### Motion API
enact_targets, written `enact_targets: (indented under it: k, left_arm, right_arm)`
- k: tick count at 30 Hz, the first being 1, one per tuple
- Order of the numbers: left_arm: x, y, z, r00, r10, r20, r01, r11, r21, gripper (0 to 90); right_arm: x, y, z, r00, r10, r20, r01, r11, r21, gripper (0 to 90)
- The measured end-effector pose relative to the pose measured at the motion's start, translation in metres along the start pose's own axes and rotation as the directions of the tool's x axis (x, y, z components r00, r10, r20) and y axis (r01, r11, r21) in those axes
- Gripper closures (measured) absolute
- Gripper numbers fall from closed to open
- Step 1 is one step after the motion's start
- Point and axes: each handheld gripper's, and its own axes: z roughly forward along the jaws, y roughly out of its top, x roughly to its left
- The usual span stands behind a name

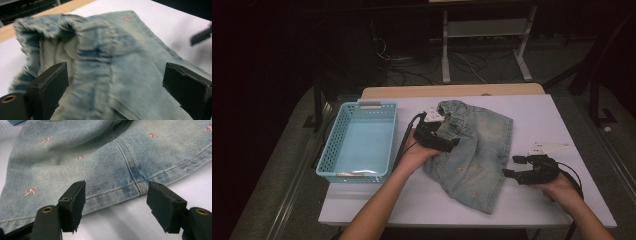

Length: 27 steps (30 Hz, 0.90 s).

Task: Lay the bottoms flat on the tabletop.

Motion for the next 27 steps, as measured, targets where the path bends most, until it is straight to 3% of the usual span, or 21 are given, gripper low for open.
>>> enact_targets:
  k: [9, 14, 16, 23, 27]
  left_arm:
    - [-0.036, -0.025, -0.019, 0.9964, 0.025, 0.082, -0.027, 0.9994, 0.021, 9.0]
    - [-0.059, -0.039, -0.02, 0.9916, 0.065, 0.112, -0.07, 0.9968, 0.04, 13.2]
    - [-0.066, -0.047, -0.018, 0.9911, 0.063, 0.117, -0.069, 0.9964, 0.05, 14.6]
    - [-0.072, -0.059, 0.0, 0.9875, 0.094, 0.127, -0.107, 0.9893, 0.099, 27.7]
    - [-0.073, -0.062, 0.01, 0.9856, 0.11, 0.129, -0.128, 0.9813, 0.143, 36.2]
  right_arm:
    - [0.001, 0.0, 0.001, 1.0, -0.003, 0.0, 0.003, 1.0, 0.004, 30.8]
    - [0.0, 0.0, 0.001, 1.0, -0.003, 0.002, 0.003, 1.0, 0.003, 30.8]
    - [0.0, 0.0, 0.0, 1.0, -0.001, 0.002, 0.001, 1.0, 0.003, 30.8]
    - [0.0, 0.0, 0.001, 1.0, -0.005, 0.002, 0.005, 1.0, 0.008, 30.8]
    - [-0.001, 0.0, 0.002, 1.0, -0.004, 0.002, 0.004, 1.0, 0.01, 30.8]
